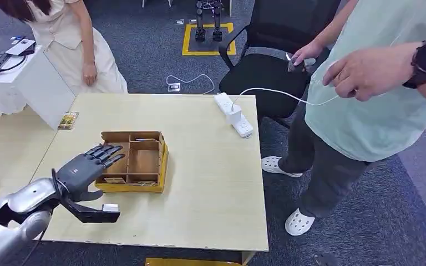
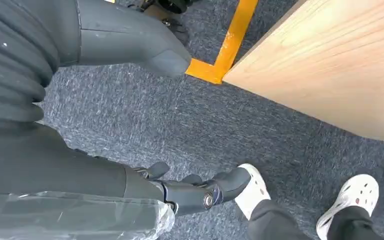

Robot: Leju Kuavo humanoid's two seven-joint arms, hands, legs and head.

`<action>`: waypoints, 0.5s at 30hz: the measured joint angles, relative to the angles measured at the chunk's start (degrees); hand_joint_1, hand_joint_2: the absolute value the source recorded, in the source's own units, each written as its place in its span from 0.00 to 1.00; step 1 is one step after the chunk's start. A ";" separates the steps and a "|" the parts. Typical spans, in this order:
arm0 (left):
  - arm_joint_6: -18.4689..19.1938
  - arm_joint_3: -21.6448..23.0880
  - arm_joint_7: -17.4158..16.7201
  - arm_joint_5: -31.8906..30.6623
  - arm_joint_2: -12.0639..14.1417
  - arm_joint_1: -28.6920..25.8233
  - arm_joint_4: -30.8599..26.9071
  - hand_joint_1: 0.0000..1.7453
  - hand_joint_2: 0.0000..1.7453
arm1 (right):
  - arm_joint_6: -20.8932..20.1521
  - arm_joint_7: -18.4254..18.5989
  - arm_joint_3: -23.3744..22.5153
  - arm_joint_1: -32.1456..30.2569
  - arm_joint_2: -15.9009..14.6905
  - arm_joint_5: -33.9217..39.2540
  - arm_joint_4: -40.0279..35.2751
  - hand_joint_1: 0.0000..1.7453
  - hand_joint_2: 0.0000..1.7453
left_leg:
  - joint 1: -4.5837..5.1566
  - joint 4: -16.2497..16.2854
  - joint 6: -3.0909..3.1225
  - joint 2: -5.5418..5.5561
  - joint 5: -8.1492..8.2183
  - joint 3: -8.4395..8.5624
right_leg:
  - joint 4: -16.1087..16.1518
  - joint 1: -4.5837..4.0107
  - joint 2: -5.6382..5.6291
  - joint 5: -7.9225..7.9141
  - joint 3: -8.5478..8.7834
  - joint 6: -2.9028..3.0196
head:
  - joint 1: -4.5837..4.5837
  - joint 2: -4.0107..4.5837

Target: Pass the card to the sensor for recognition and then transmit it.

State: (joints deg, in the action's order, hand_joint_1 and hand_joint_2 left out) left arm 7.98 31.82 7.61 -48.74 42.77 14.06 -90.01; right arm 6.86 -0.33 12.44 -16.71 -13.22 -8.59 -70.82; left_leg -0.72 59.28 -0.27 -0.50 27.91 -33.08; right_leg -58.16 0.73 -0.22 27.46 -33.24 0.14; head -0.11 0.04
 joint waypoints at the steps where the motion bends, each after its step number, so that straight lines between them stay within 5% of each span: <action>1: 0.00 0.00 0.00 0.00 0.00 -0.09 0.02 0.00 1.00 | 0.00 -0.04 0.00 0.09 0.04 0.00 0.09 0.00 1.00 | 0.00 0.00 0.00 0.00 0.00 0.00 | 0.00 0.00 0.00 0.00 0.00 0.00 | 0.00 0.00; 15: 0.39 0.07 0.02 0.44 -0.02 -0.98 0.54 0.00 1.00 | -0.17 -0.11 -0.02 0.77 0.26 -0.50 0.85 0.00 1.00 | 0.00 0.00 0.00 0.00 0.00 0.00 | 0.00 0.00 0.00 0.00 0.00 0.00 | 0.00 0.00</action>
State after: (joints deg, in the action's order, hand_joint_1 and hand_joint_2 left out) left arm 8.37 31.89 7.63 -48.30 42.75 13.08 -89.46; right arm 6.69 -0.44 12.41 -15.94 -12.96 -9.09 -69.96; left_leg -0.72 59.28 -0.27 -0.50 27.91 -33.08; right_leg -58.16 0.73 -0.22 27.46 -33.24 0.14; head -0.11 0.04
